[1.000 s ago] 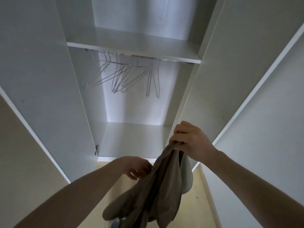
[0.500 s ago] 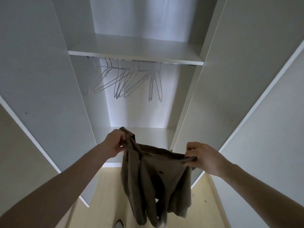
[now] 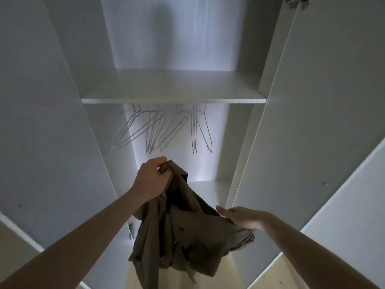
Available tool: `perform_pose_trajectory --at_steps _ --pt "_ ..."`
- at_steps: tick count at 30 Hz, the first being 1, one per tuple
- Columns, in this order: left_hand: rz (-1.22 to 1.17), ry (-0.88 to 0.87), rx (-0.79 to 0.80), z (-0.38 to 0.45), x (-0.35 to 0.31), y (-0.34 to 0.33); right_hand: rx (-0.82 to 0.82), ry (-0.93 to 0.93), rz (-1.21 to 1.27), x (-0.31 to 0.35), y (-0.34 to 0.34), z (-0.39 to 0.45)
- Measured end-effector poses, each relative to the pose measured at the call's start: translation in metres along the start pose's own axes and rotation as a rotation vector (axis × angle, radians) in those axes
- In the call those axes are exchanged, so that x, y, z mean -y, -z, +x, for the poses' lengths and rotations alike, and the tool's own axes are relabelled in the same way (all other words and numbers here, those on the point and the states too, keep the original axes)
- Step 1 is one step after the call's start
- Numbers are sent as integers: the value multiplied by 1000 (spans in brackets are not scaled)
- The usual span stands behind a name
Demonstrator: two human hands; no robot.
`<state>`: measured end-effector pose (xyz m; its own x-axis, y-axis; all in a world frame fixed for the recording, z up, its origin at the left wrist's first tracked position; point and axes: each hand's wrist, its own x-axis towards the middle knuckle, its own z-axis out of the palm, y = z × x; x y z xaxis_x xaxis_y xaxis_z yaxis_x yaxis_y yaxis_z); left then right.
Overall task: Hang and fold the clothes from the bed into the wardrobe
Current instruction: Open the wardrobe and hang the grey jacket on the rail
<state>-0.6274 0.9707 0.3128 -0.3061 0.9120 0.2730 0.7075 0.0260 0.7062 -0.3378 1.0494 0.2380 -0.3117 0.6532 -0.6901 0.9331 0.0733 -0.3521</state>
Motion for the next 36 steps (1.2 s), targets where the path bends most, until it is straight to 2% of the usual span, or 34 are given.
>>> perform_pose_trajectory --at_steps 3,7,9,15,19,24,33,36 --pt "-11 69 -28 28 11 9 -31 30 -75 14 4 34" --pt "-36 223 128 63 24 21 -68 108 50 39 13 76" --pt "-62 256 157 74 30 25 -92 133 97 47 26 98" --pt "-110 277 57 110 45 35 -424 52 288 60 97 187" --pt "-41 269 37 124 58 33 -549 26 364 69 150 234" --pt "-16 314 -3 137 72 20 -601 11 371 81 195 292" --pt "-27 376 -130 166 84 3 -522 57 350 131 238 368" --pt "-5 400 -148 170 84 -1 -599 71 507 140 237 379"
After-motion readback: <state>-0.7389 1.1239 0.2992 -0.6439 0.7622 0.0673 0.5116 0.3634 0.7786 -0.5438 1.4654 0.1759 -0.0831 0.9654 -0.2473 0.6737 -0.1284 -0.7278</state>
